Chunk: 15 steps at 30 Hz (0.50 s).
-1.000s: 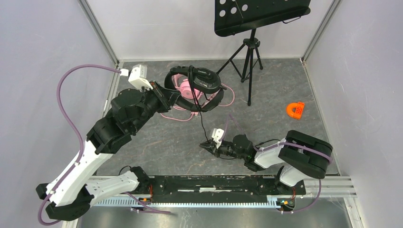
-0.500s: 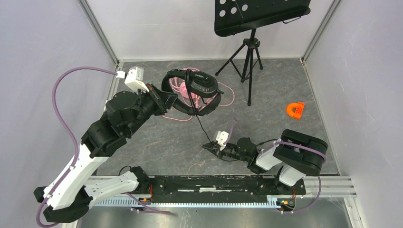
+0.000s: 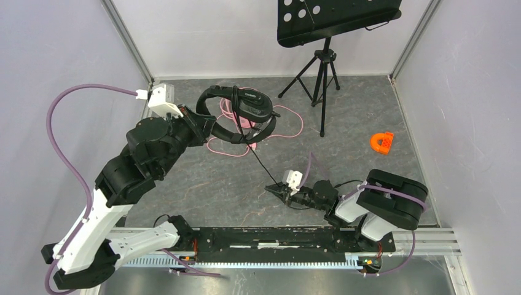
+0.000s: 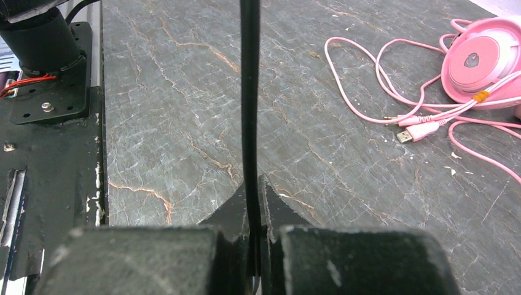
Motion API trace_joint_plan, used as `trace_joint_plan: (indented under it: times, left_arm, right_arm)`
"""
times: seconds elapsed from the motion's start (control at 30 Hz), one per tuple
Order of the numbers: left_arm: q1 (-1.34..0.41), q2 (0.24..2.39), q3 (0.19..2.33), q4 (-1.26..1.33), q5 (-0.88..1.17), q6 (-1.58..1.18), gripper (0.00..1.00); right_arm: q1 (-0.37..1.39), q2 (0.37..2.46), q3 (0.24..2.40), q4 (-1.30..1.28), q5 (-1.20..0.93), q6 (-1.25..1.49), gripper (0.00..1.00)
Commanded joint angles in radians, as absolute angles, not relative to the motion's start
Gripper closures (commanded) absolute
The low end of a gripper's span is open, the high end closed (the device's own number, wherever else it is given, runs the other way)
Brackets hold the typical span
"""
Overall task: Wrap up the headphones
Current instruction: Wrap the headphones cable around the headphones.
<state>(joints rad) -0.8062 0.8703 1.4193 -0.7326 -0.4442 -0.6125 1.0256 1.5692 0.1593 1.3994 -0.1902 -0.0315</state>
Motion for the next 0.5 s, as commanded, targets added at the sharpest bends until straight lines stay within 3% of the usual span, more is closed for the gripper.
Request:
trace_joint_plan:
  times: [0.0, 0.17, 0.47]
  left_arm:
    - [-0.804, 0.868, 1.476, -0.647, -0.517, -0.588, 0.98]
    - [-0.804, 0.856, 1.470, -0.668, -0.331, -0.556, 0.98]
    - [-0.804, 0.880, 1.469, -0.921, 0.045, -0.323, 0.98]
  right_arm:
    - [1.021, 1.571, 0.144, 1.454, -0.183, -0.046, 1.00]
    - [0.993, 1.560, 0.126, 1.483, -0.170, -0.027, 1.00]
    - [0.786, 1.428, 0.070, 1.569, -0.263, 0.158, 1.00]
